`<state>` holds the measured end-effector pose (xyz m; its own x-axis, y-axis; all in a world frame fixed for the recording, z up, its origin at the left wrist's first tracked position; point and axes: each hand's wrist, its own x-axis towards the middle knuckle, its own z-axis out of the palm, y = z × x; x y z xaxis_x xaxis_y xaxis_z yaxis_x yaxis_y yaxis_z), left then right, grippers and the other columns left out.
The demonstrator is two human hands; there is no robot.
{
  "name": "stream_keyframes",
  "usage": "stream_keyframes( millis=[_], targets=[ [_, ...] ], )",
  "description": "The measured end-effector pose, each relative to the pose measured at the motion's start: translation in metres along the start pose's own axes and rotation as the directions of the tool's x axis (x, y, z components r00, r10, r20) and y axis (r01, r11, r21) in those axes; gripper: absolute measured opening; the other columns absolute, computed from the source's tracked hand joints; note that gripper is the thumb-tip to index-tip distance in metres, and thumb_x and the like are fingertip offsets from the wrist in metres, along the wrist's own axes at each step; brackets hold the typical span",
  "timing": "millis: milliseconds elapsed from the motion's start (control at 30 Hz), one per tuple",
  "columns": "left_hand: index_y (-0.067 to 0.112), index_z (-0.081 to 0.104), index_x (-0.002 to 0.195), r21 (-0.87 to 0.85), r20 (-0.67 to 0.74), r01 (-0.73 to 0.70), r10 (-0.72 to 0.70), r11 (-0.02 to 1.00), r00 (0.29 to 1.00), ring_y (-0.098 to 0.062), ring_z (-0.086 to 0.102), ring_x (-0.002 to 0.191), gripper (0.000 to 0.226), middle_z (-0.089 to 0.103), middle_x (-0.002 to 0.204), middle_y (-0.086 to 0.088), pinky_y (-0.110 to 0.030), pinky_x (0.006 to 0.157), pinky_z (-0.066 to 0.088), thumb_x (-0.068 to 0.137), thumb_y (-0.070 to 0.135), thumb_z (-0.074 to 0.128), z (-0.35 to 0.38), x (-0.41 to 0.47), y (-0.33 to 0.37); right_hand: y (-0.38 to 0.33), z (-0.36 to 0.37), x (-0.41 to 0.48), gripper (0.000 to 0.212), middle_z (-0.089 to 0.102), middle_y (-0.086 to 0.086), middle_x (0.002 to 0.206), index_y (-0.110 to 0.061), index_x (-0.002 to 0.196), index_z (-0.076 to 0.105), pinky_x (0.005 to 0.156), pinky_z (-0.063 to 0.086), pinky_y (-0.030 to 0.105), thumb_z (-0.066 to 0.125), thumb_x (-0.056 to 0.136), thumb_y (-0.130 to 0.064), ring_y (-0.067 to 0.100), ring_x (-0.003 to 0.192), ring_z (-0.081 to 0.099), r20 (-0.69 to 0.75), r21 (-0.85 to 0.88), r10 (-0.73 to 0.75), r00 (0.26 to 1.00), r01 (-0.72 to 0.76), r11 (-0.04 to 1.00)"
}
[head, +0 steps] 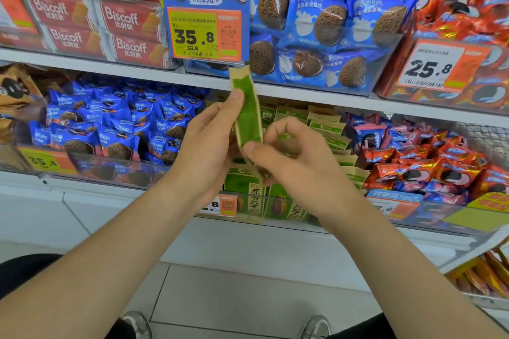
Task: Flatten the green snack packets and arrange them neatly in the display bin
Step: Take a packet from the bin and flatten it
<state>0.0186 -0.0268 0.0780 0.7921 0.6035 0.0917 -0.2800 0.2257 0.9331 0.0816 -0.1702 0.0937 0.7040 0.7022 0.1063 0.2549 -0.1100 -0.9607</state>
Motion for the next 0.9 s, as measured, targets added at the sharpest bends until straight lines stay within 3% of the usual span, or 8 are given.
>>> stream_keyframes(
  millis=[67, 167, 233, 367, 467, 633, 800, 900],
  targets=[
    [-0.012, 0.064, 0.103, 0.174, 0.062, -0.072, 0.062, 0.982, 0.996, -0.029, 0.071, 0.093, 0.053, 0.071, 0.099, -0.023, -0.046, 0.097, 0.060, 0.104, 0.042, 0.064, -0.002, -0.005, -0.001, 0.003, -0.001, 0.002, 0.032, 0.077, 0.013, 0.084, -0.007, 0.095, 0.062, 0.077, 0.062, 0.061, 0.070, 0.100, -0.037, 0.038, 0.080, 0.074, -0.113, -0.003, -0.039, 0.993, 0.039, 0.999],
    [0.004, 0.071, 0.079, 0.380, 0.124, -0.193, 0.157, 0.905, 0.980, -0.021, 0.073, 0.096, 0.048, 0.071, 0.097, -0.006, -0.053, 0.097, 0.061, 0.095, 0.049, 0.073, -0.006, -0.017, -0.008, 0.014, 0.000, 0.002, 0.033, 0.072, 0.003, 0.077, -0.020, 0.090, 0.063, 0.073, 0.062, 0.057, 0.059, 0.100, -0.051, 0.029, 0.074, 0.074, -0.217, -0.166, -0.131, 0.967, 0.096, 0.981],
    [0.014, 0.079, 0.078, 0.412, 0.139, -0.223, 0.181, 0.883, 0.974, -0.019, 0.074, 0.108, 0.039, 0.075, 0.107, 0.001, -0.052, 0.100, 0.058, 0.086, 0.052, 0.077, -0.009, -0.022, -0.011, 0.020, 0.003, -0.001, 0.032, 0.072, 0.004, 0.079, -0.022, 0.092, 0.062, 0.072, 0.062, 0.057, 0.056, 0.099, -0.053, 0.028, 0.075, 0.074, -0.233, -0.178, -0.136, 0.963, 0.096, 0.979],
    [0.022, 0.084, 0.078, 0.491, 0.182, -0.223, 0.151, 0.842, 0.971, 0.002, 0.064, 0.126, 0.012, 0.077, 0.116, 0.012, -0.042, 0.109, 0.053, 0.085, 0.032, 0.087, -0.014, -0.028, -0.016, 0.028, 0.008, -0.005, 0.028, 0.076, 0.018, 0.082, -0.010, 0.095, 0.062, 0.079, 0.062, 0.061, 0.061, 0.107, -0.036, 0.036, 0.079, 0.076, -0.261, 0.044, -0.034, 0.965, 0.047, 0.998],
    [0.024, 0.085, 0.080, 0.478, 0.226, -0.237, 0.142, 0.846, 0.964, 0.003, 0.056, 0.136, 0.013, 0.078, 0.122, 0.009, -0.041, 0.113, 0.049, 0.089, 0.034, 0.085, -0.018, -0.031, -0.020, 0.031, 0.010, -0.010, 0.027, 0.077, 0.019, 0.087, -0.008, 0.092, 0.069, 0.084, 0.063, 0.060, 0.064, 0.105, -0.030, 0.037, 0.087, 0.077, -0.267, 0.140, 0.001, 0.964, 0.038, 0.989],
    [0.022, 0.085, 0.077, 0.462, 0.212, -0.214, 0.127, 0.861, 0.969, 0.005, 0.057, 0.134, 0.016, 0.079, 0.117, 0.013, -0.040, 0.114, 0.049, 0.092, 0.017, 0.081, -0.018, -0.032, -0.019, 0.033, 0.010, -0.013, 0.025, 0.080, 0.013, 0.088, -0.008, 0.092, 0.077, 0.091, 0.063, 0.056, 0.068, 0.103, -0.028, 0.036, 0.091, 0.077, -0.255, 0.223, 0.051, 0.966, 0.008, 0.975],
    [0.009, 0.080, 0.084, 0.418, 0.267, -0.150, 0.037, 0.896, 0.963, -0.007, 0.060, 0.136, 0.015, 0.078, 0.122, 0.008, -0.053, 0.112, 0.050, 0.093, 0.020, 0.074, -0.021, -0.030, -0.015, 0.028, 0.004, -0.013, 0.025, 0.082, 0.006, 0.091, -0.010, 0.095, 0.080, 0.089, 0.065, 0.044, 0.067, 0.103, -0.030, 0.027, 0.094, 0.079, -0.220, 0.241, 0.110, 0.969, -0.055, 0.969],
    [0.001, 0.075, 0.084, 0.369, 0.234, -0.081, -0.008, 0.926, 0.972, -0.027, 0.072, 0.120, 0.016, 0.076, 0.127, 0.002, -0.058, 0.105, 0.056, 0.097, 0.010, 0.072, -0.021, -0.031, -0.014, 0.027, 0.002, -0.013, 0.025, 0.082, 0.006, 0.096, -0.010, 0.097, 0.081, 0.093, 0.064, 0.045, 0.068, 0.102, -0.031, 0.030, 0.099, 0.077, -0.194, 0.246, 0.143, 0.970, -0.093, 0.965]
  ],
)
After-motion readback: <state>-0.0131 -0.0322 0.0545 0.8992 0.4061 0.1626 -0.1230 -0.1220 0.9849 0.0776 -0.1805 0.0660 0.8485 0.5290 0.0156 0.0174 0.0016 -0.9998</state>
